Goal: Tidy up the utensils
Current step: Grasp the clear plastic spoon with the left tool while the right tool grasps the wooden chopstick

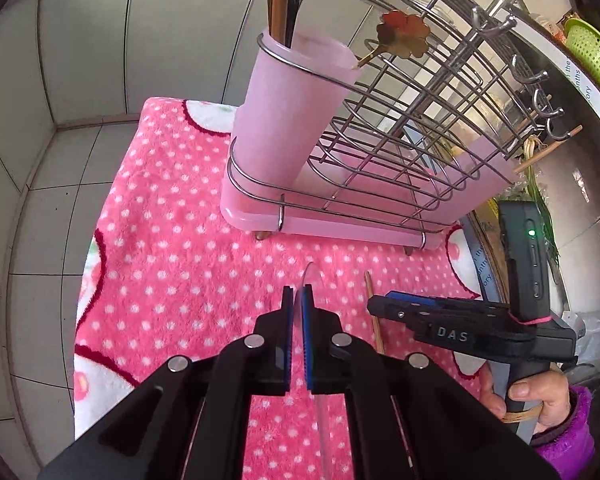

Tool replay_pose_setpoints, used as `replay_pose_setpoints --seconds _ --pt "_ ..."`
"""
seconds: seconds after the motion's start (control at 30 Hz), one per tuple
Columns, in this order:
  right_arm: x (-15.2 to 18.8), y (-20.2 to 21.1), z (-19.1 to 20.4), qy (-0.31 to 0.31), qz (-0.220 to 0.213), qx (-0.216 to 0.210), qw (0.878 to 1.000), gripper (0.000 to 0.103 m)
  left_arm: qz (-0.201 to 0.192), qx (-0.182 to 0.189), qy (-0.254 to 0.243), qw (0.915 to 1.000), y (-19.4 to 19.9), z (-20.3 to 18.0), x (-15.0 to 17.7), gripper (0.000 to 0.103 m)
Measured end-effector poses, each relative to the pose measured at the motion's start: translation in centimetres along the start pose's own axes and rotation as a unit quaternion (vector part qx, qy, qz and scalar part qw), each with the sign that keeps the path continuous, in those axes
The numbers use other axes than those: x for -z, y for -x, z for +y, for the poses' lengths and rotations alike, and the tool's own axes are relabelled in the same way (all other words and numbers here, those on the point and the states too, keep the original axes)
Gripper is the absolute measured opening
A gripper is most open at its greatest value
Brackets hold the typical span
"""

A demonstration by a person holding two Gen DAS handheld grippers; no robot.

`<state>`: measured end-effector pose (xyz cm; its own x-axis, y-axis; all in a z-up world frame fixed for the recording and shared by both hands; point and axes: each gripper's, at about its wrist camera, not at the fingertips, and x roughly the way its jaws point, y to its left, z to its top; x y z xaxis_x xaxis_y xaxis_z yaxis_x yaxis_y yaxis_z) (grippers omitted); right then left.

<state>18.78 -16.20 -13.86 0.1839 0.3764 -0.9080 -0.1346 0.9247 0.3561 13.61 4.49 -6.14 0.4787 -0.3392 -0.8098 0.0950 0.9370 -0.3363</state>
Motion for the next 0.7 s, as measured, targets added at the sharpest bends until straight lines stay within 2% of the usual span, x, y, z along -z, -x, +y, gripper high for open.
replay_pose_setpoints --seconds 0.07,0.1,0.2,0.4,0.53,0.7 --pt "-0.2 -0.8 0.3 0.004 0.004 0.012 1.0 0.029 -0.003 0.001 -0.003 1.0 0.1 -0.2 0.1 0.003" --pt "-0.3 -1.2 0.3 0.006 0.007 0.018 1.0 0.022 -0.005 0.001 -0.004 1.0 0.2 -0.2 0.1 0.003" --pt "-0.5 -1.6 0.3 0.009 0.004 0.026 1.0 0.013 -0.009 0.003 -0.006 0.9999 0.5 -0.2 0.1 0.003" --pt "-0.2 -1.5 0.4 0.016 -0.015 0.023 1.0 0.007 -0.014 0.007 -0.003 0.9999 0.9 -0.1 0.2 0.003" --pt "0.5 0.2 0.2 0.011 -0.045 -0.007 0.999 0.006 -0.022 0.004 -0.007 0.9997 1.6 -0.3 0.3 0.003" --pt "2.2 4.6 0.7 0.028 -0.115 -0.035 0.992 0.006 -0.048 0.009 -0.005 0.9988 3.1 -0.3 0.1 0.003"
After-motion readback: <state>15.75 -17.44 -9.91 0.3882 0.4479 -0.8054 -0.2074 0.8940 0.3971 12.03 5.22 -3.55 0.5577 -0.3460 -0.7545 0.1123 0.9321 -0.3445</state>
